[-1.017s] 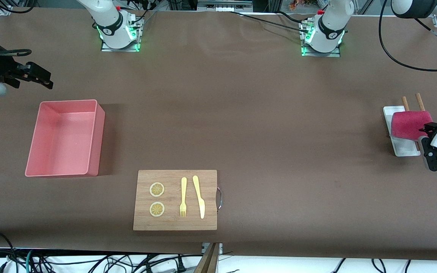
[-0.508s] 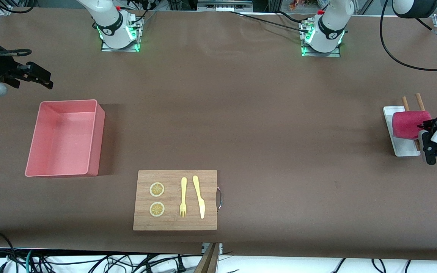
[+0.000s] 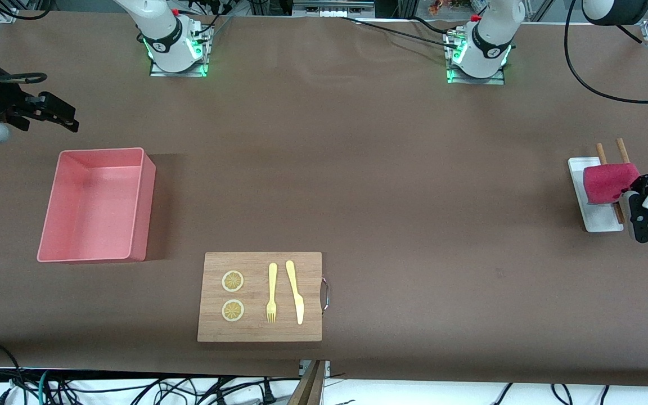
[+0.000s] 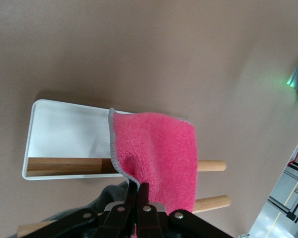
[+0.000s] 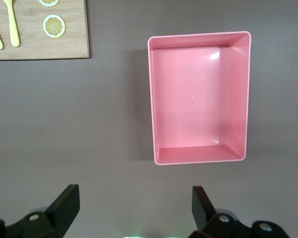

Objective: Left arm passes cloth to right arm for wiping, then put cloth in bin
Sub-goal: 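Lift the cloth with the left gripper while the right gripper approaches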

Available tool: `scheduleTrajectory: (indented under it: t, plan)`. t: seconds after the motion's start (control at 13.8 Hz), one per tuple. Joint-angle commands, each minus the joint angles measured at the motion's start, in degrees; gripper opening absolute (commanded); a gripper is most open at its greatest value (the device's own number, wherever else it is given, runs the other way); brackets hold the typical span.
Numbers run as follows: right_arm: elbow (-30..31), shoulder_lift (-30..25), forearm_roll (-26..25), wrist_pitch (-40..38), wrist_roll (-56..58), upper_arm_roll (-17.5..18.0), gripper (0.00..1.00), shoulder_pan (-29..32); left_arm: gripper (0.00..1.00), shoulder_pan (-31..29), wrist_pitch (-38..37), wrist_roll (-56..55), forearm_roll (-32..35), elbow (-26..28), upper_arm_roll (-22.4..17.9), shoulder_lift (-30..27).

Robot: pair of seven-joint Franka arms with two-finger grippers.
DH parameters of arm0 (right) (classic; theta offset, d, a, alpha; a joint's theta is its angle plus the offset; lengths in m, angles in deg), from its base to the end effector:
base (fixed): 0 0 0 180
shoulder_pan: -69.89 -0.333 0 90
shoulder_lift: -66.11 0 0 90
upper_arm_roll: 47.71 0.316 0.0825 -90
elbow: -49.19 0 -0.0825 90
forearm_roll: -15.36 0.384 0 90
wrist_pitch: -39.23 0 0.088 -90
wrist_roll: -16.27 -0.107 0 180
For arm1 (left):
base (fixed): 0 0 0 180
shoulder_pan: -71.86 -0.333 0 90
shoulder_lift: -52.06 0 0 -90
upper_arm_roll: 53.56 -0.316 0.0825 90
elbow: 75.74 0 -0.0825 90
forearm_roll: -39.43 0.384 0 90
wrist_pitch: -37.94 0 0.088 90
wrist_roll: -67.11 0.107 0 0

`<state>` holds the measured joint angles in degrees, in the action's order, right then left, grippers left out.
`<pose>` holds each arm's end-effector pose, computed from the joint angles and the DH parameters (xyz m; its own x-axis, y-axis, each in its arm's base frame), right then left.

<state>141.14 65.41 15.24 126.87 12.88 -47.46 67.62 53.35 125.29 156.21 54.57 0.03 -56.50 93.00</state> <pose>0.5449 0.0238 0.6118 0.9979 -0.0154 -0.0627 -0.0150 -0.9999 0.0059 0.6209 0.2677 0.2872 0.2417 -0.9311 -0.2733 -0.8023 -0.3502 0.4834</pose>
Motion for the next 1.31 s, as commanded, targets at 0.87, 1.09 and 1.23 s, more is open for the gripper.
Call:
scheduleTrajectory:
  t: [0.87, 1.09, 1.23]
  plan:
    - [-1.1, 2.8, -0.2, -5.5, 1.2, 1.0, 1.00, -0.1, 0.00, 16.8, -17.1, -22.9, -20.6, -2.4, 1.1, -11.4]
    - [-1.1, 2.9, 0.7, -7.8, 6.6, 3.6, 1.00, -1.2, 0.00, 23.7, -16.5, -34.7, -34.5, -2.7, 1.1, -8.9]
    - [-2.0, 2.7, 4.7, -8.0, 13.2, 4.3, 1.00, -1.2, 0.00, 28.7, -13.1, -39.8, -41.0, -3.2, 1.1, -7.5]
